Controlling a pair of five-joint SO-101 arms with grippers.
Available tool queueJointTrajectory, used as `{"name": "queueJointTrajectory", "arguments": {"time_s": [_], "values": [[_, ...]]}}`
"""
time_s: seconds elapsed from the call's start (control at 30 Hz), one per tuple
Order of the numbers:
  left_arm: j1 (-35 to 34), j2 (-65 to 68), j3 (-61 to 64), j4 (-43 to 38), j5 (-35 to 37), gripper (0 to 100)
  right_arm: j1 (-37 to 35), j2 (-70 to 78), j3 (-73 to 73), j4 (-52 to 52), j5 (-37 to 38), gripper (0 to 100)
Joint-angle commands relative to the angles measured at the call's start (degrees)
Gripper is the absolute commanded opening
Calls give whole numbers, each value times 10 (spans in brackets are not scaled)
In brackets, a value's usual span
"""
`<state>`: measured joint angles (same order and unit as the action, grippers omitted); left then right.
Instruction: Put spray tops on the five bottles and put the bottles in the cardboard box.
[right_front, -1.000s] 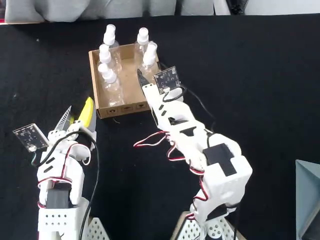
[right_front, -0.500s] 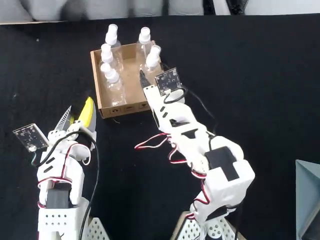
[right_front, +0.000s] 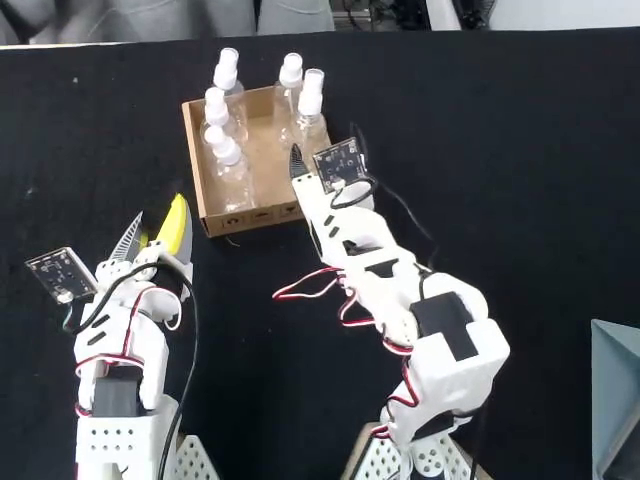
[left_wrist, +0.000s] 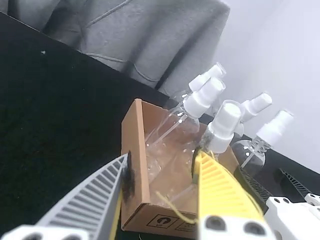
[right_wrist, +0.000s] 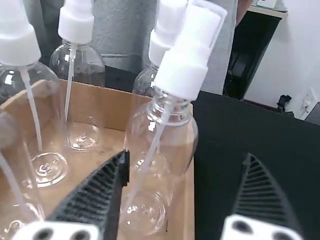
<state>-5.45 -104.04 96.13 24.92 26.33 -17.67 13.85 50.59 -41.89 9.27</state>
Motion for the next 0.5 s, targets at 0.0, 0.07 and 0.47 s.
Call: {"name": "queueJointTrajectory", "arguments": {"time_s": [0.0, 0.07, 0.47], "values": [[-5, -3, 13, -17, 4, 198, 33, -38, 0, -3, 6, 286], [-5, -3, 13, -17, 4, 198, 33, -38, 0, -3, 6, 286], [-5, -3, 13, -17, 3, 198, 29, -123, 58, -3, 6, 283]]}}
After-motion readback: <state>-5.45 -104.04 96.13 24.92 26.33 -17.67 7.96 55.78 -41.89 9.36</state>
